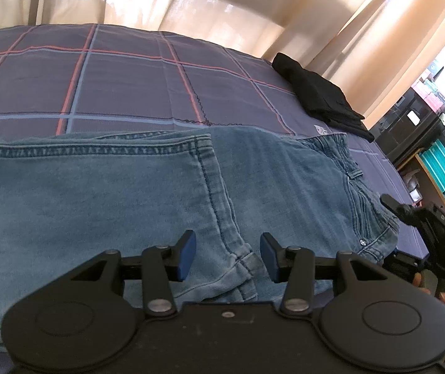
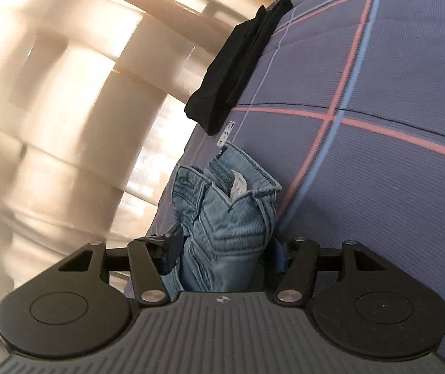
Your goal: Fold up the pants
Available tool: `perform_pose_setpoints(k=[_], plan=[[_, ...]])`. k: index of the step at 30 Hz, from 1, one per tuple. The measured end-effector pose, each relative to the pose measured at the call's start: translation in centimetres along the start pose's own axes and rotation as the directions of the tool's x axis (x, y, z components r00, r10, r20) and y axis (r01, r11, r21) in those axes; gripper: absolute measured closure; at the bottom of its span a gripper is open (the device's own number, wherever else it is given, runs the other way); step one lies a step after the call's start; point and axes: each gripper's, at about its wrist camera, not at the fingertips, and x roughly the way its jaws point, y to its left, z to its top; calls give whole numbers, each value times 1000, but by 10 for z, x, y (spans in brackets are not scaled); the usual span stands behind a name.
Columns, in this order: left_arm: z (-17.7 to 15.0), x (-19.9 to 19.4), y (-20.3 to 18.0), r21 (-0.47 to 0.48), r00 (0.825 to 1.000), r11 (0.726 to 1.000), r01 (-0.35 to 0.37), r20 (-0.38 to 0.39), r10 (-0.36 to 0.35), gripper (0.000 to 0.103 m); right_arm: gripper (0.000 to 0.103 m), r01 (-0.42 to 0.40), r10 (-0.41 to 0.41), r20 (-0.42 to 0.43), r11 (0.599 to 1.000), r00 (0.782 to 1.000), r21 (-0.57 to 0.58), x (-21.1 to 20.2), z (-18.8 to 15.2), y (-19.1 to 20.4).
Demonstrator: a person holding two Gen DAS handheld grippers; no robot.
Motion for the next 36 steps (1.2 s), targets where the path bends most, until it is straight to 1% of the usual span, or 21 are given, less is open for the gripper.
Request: perform_pose_setpoints(k=[2,4,5,6,9,14,16,17,18,20,22,23,24,26,27,29,32,34,36], plan=[[0,-1,-1,-1,1000,1000,0,-1,0,0,8,-10,10,-9,1000,1000,1,0,0,0],[0,-2,0,-7,1000,1000,7,-2,-7,0,13,-13,12,-34,1000,999,-5,-9,-2,-2],[0,-1,1,-9,1000,1000,8,-3,-8,0,18,-11,11,-46,1000,999,-2,-12,-3,-4],[0,-1,1,-10,1000,1000,9,-5,-9,0,21,-10,11,-54,1000,998,6,-16,-5,-5],[2,2,-1,-7,1000,1000,5,-3,-5,0,20,-24,25,-45,1000,999,14,-15,-6,-7],[0,1,0,-6,1000,1000,3,-1,-3,0,16,-45,47,-17,996,999,74,12,5,-7],[0,0,-1,-13,1000,1000,1,-1,-1,0,24,-36,37,-6,998,999,57,20,6,-4],[0,-1,-2,-13,1000,1000,0,-2,0,0,26,-17,17,-8,999,1000,39,20,6,-1],[0,-2,-3,-14,1000,1000,3,-3,-3,0,26,-16,17,-16,1000,1000,27,17,5,0],[1,-5,-3,-26,999,999,39,1,-39,0,26,-25,26,-33,999,999,39,9,-1,-2],[4,-5,-6,-18,998,998,60,1,-60,0,37,-33,34,-32,998,999,46,4,-7,-7],[5,-2,-8,-3,998,998,63,0,-63,0,40,-33,35,-26,998,999,45,3,-9,-9],[6,2,-10,9,998,998,59,-4,-59,0,47,-37,38,-22,998,999,45,5,-9,-9],[5,12,-10,14,998,998,60,-18,-60,0,52,-25,27,-24,998,999,56,8,-7,-10],[4,14,-9,23,998,998,60,8,-60,0,54,-16,17,-30,999,999,46,10,-5,-7],[5,14,-8,13,998,998,62,5,-62,0,57,-5,6,-36,1000,999,6,8,-4,2],[8,8,-1,-49,996,995,89,-20,-90,0,59,-56,55,-11,996,998,-75,-2,-5,30],[12,-5,7,-93,993,989,116,4,-116,0,59,-91,91,-7,987,996,-131,-6,-6,51],[16,-22,14,-101,993,989,107,50,-103,0,59,-120,121,-7,974,993,-191,-9,-9,71]])
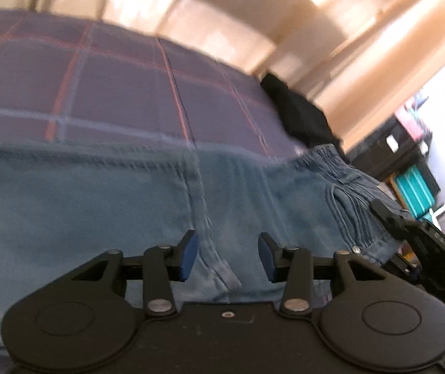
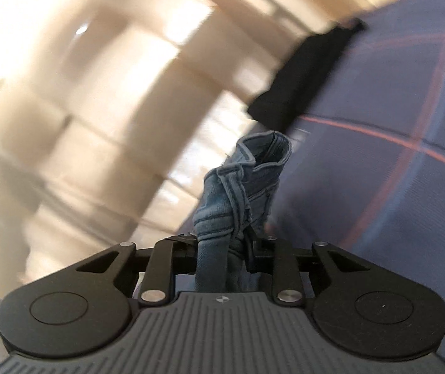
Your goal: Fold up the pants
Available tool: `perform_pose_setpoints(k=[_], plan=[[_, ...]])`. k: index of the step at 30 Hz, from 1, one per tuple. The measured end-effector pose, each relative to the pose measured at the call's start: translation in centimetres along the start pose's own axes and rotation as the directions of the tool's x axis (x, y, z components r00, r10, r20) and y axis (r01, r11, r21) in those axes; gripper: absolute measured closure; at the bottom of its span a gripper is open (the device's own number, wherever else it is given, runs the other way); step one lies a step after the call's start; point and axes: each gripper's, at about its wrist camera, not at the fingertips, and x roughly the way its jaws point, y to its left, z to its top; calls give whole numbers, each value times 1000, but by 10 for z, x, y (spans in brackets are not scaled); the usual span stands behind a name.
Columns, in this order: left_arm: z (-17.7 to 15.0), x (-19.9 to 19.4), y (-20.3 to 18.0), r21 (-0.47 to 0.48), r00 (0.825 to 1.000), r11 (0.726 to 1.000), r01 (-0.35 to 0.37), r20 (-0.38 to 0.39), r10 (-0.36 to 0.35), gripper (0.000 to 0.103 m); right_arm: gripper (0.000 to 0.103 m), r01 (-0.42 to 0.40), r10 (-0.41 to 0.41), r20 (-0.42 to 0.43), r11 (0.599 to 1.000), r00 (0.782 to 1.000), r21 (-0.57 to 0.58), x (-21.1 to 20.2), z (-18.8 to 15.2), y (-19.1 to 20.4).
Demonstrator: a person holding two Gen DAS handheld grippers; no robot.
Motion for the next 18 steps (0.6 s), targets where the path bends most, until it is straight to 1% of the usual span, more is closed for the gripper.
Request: perform_pose_setpoints(k=[3,6,8,12,14,18], plan=[[10,-23,10,-29,998,999,-15,60,17,0,59,-63,62,-18,995,998,-77,5,-1,28],[17,-40,22,-80,996,997,-3,84,10,0,59,-111,104,-53,983,993,-147,15,-6,52],[18,-49,25,-89,995,996,4,98,5,0,59,-139,126,-82,974,989,-179,22,-12,65],[23,-62,21,-77,993,997,30,114,-21,0,59,-203,168,-157,949,973,-242,35,-26,87],[26,-67,20,-71,992,997,40,122,-31,0,59,-235,189,-193,939,963,-251,41,-33,95],[30,-81,23,-68,988,997,24,156,-14,0,59,-294,226,-254,916,941,-273,51,-48,116]])
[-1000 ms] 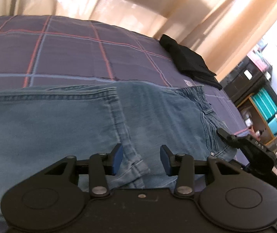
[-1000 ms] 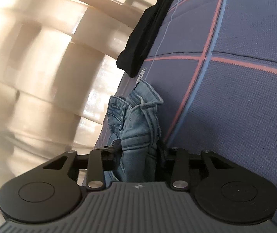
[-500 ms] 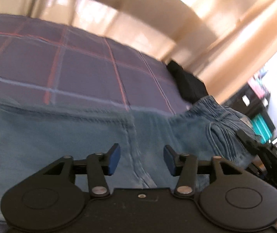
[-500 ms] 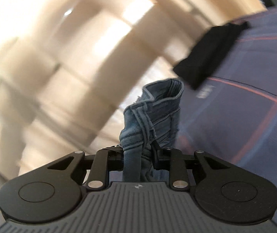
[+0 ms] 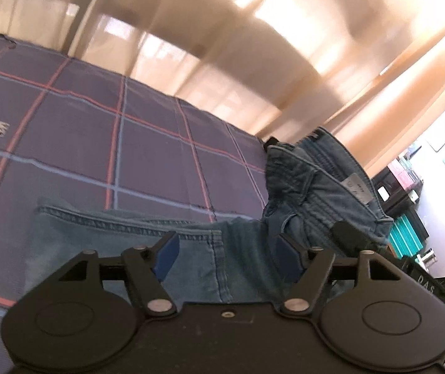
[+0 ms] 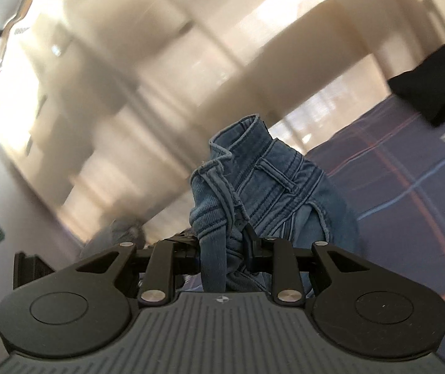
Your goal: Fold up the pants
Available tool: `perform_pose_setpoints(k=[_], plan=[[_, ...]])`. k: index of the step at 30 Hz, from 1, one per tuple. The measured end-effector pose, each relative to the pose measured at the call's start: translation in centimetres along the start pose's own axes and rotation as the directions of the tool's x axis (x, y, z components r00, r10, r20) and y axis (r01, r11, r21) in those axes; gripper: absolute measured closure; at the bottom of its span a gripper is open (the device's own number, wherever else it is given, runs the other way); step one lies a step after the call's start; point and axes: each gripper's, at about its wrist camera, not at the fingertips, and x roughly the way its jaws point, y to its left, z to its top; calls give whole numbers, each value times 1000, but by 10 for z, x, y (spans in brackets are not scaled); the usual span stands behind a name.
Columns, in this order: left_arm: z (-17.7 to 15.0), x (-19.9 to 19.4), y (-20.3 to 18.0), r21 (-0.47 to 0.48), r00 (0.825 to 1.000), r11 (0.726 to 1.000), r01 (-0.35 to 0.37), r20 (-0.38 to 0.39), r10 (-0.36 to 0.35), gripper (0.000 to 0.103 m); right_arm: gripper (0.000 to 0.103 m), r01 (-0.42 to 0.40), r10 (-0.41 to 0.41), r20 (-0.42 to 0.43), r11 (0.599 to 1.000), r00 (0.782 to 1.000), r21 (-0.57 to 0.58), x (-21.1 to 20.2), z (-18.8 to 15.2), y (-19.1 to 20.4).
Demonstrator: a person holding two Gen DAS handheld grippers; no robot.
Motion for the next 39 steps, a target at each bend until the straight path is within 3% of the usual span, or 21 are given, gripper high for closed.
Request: perform_pose_setpoints(k=[10,14,20,28,35,39], plan=[[2,-51,35,-87,989,993,-84,113,94,0,59,-111,97,-156,991,983,-78,42,-22,41],[2,-66,47,-117,989,991,-67,124,82,0,59,-114,90,-219,988,972,-100,60,-37,49],[5,-57,58,-157,998,987,-13,64,23,0,58,-118,55,-319,977,946,-179,80,-61,61],[10,-36,70,-160,1000,987,-23,-14,21,0,56,-127,0,-414,952,910,-279,93,-86,70],[7,-4,80,-149,992,986,-69,-119,51,0,55,-137,-27,-413,923,910,-360,93,-96,75],[2,5,79,-127,992,990,-53,-123,38,0,55,-154,-23,-416,909,909,-386,92,-98,79]])
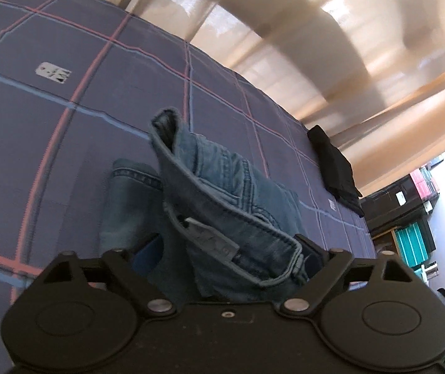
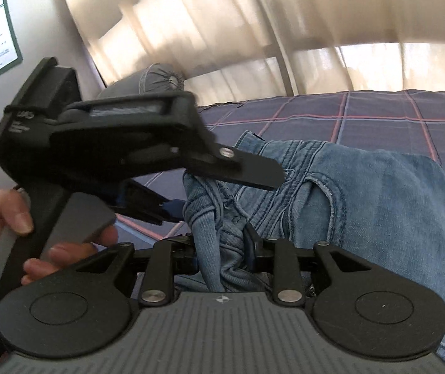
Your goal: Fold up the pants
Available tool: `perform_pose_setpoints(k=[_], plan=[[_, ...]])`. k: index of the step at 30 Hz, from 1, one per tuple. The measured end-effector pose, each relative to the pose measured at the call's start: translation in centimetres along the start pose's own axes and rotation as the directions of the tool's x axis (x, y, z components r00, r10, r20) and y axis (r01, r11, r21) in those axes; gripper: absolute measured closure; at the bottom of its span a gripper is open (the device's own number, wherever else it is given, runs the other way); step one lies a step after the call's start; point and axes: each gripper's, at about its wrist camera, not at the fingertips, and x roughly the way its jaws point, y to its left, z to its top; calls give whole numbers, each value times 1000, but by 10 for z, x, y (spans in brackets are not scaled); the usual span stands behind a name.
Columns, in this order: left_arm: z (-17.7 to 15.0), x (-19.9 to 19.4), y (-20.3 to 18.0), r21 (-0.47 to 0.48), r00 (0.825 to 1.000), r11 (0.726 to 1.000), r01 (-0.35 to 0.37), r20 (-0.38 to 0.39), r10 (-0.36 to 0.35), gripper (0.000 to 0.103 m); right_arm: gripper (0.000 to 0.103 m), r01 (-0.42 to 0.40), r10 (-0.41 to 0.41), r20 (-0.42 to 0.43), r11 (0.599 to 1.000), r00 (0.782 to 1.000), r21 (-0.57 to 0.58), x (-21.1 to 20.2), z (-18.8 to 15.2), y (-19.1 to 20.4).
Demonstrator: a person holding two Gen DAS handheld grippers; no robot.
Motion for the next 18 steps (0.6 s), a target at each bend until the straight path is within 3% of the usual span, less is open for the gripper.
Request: perform_pose_setpoints(k=[2,6,8,11,14,16,18], plan=[[0,4,-1,16,1000,1000,-25,3,25,0,48,-2,2,-19,1000,1000,-16,1,-1,1],[-1,13,8,24,997,997,-74,-14,75,0,19,-50,51,-32,998,998,24,-3,-4,-5],[-3,16,17,13,997,997,-74,-19,74,0,16,-77,79,-49,996,996,55,-6,-7,-9],[-4,3,31,-70,1000,997,-12,11,13,0,16,-110,113,-40,991,993,74,-15,-10,-12],[-4,-17,36,-52,997,998,-48,65,51,0,16,-157,157,5,982,988,103,-34,-6,-13],[-5,-27,42,-41,994,997,-65,80,68,0,16,-158,153,50,980,987,121,-46,-3,-19],[-10,-28,49,-39,996,997,-64,62,66,0,20,-109,99,82,985,992,131,-55,-2,-27]])
